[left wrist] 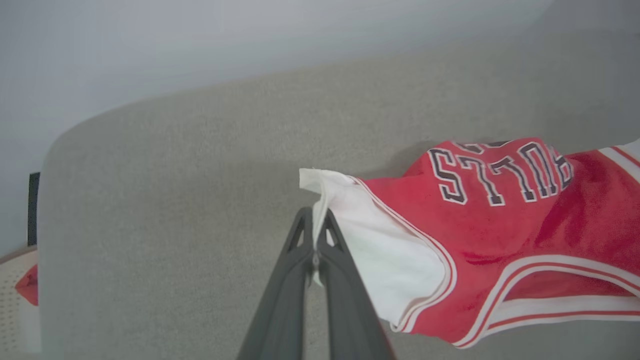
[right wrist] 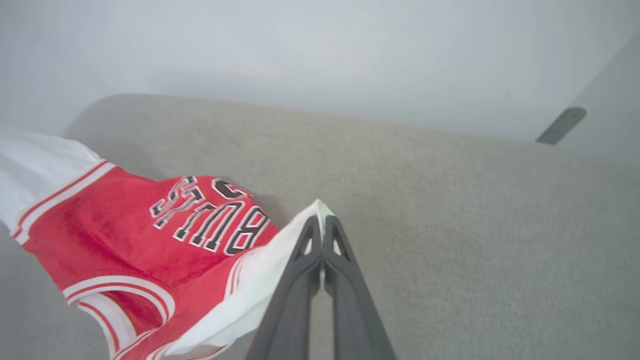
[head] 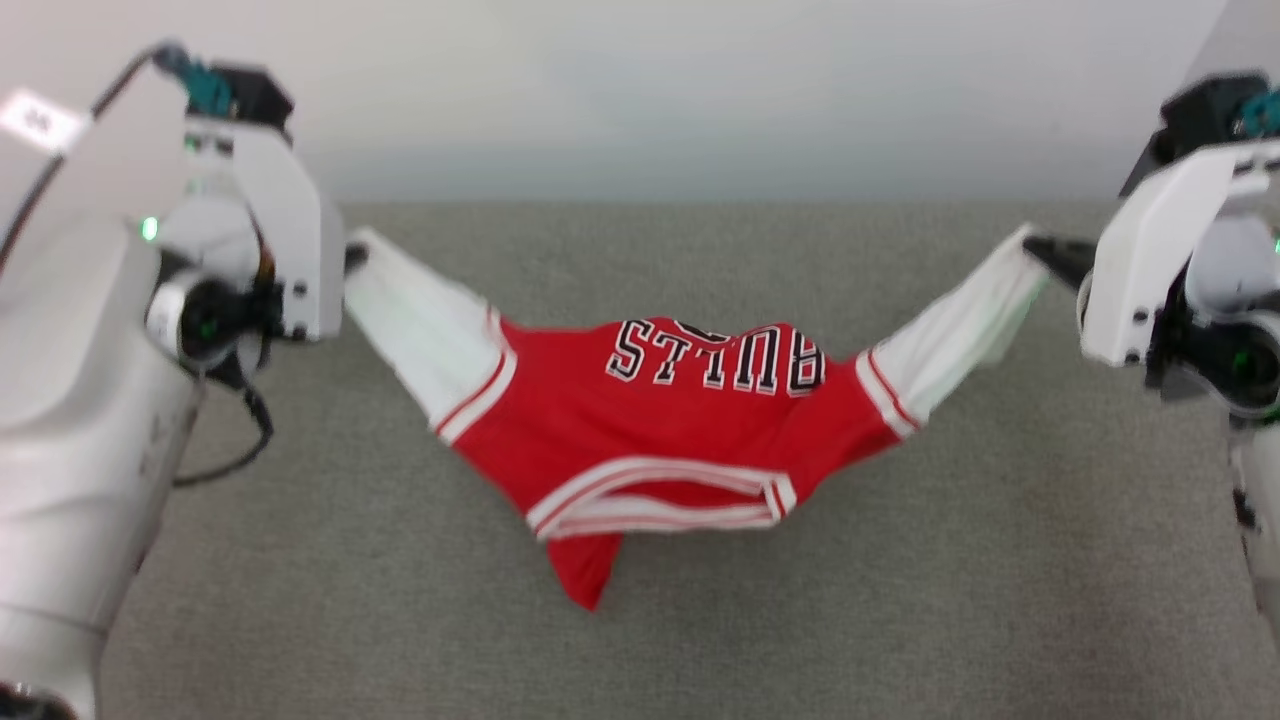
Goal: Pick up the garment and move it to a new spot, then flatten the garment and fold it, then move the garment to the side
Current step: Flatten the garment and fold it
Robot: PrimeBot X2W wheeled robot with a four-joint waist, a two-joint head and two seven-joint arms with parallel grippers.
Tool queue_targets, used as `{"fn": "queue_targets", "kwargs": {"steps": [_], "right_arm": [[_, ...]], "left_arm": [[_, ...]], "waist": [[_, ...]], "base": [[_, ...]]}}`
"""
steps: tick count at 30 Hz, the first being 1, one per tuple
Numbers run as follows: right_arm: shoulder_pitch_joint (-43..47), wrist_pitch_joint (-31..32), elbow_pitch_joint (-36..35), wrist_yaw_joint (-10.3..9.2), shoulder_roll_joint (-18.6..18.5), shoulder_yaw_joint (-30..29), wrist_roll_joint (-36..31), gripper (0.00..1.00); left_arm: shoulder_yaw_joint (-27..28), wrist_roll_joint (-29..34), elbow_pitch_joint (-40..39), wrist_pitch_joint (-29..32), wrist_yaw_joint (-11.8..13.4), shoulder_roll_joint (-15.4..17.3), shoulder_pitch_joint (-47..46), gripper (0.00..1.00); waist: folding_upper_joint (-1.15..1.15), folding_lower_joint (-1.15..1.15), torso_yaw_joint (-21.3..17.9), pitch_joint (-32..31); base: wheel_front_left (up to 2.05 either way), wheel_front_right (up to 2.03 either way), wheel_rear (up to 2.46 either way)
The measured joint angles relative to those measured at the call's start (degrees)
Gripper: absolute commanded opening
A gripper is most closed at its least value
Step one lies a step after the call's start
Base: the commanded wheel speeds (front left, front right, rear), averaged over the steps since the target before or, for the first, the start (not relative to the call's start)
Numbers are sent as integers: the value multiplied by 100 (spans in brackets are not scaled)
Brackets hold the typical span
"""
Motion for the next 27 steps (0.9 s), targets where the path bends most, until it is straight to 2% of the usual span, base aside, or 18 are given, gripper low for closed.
{"fn": "queue_targets", "kwargs": {"steps": [8,13,19,27], "right_arm": [[-1287,-751,601,0,53,165,-18,0],[-2076,-1642,1134,0,102,335,-218,0],[-2885,-2802,1828,0,132,490,-480,0],[-3405,-3004,2386,1,79,761,-383,0]], "left_arm": [[45,303,69,-231,99,-88,-1160,0],[67,524,315,-523,115,-104,-1833,0],[152,664,627,-1193,140,-279,-2452,0],[85,651,956,-1238,45,-404,-2798,0]], "waist": [[0,0,135,-526],[0,0,189,-733],[0,0,263,-864],[0,0,365,-863]], "base": [[0,0,0],[0,0,0],[0,0,0],[0,0,0]]}}
